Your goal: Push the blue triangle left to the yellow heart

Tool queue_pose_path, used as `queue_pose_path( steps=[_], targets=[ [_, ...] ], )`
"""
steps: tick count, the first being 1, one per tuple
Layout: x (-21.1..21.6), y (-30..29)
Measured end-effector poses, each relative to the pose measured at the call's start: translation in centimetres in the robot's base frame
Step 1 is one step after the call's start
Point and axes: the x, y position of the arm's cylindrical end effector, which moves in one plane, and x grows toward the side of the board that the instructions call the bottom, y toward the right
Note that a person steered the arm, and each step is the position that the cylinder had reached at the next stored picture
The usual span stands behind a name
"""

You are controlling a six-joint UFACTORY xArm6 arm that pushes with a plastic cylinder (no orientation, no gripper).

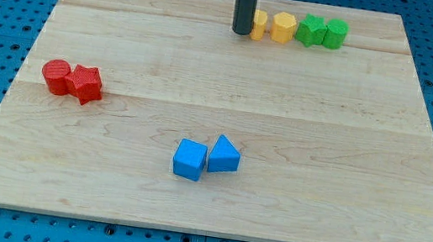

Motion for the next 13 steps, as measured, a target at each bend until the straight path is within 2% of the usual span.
queue_pose_path(
  steps=[3,4,5,6,7,8,9,10,11,12,13],
  targets=[
    [1.0,2.6],
    [12.9,2.1],
    [18.5,2.1],
    [18.6,2.6],
    [19.3,10.3],
    [20.7,10.6],
    [29.7,9.2],
    [29.9,9.2],
    [29.9,3.5],
    [29.9,0.5],
    [29.9,0.5]
  ],
)
